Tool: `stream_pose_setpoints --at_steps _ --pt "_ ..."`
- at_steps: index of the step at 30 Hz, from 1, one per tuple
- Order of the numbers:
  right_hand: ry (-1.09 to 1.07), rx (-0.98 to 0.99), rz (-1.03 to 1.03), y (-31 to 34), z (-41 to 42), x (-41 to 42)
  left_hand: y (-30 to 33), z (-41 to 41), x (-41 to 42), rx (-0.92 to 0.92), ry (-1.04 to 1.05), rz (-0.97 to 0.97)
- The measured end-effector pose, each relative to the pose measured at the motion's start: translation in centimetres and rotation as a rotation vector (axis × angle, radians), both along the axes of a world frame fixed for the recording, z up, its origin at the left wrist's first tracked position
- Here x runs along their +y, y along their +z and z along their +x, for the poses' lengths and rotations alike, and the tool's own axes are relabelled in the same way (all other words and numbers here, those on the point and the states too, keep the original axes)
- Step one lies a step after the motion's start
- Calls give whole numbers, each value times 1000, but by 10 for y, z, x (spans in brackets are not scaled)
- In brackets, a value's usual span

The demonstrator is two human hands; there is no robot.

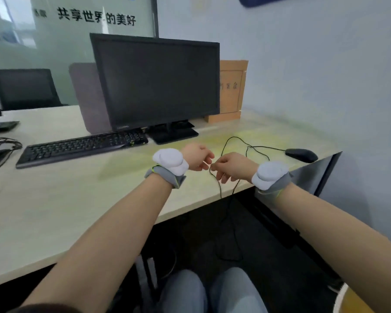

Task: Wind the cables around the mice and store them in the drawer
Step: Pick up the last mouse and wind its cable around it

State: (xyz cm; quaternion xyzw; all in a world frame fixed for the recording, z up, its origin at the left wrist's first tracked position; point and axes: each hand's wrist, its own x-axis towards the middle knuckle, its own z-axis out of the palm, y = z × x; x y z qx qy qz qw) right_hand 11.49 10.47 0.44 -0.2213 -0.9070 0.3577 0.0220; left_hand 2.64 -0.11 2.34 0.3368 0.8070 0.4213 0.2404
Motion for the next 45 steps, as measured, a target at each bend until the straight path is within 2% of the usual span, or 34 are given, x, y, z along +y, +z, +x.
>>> stream_pose_setpoints --at_steps 5,10,13,17,23,28,32,36,39,42,45 --pt "-350 194 103 -4 16 117 -9 9 112 -5 -61 79" --pt "-609 179 222 -27 36 221 -33 19 211 69 -170 86" --pt "-663 87 315 -36 42 266 -50 21 255 115 -221 23" --pt "-589 -76 348 -51 36 298 -71 18 280 174 -249 -8" --pt "-523 -208 422 -68 27 311 -88 -2 275 187 -229 32" --pt "-623 -305 453 -59 23 300 -81 -16 250 379 -409 -216" --pt "-578 -353 347 -51 18 274 -70 -21 231 515 -464 -445" --pt "-562 -244 128 -42 6 229 -62 -35 198 521 -358 -555" --pt "-507 -101 -54 -33 -7 187 -55 -49 165 462 -165 -439" --pt "-439 76 -304 -19 -23 136 -44 -60 122 347 24 -75" --pt "-336 197 -506 -5 -37 95 -30 -65 91 363 51 258"
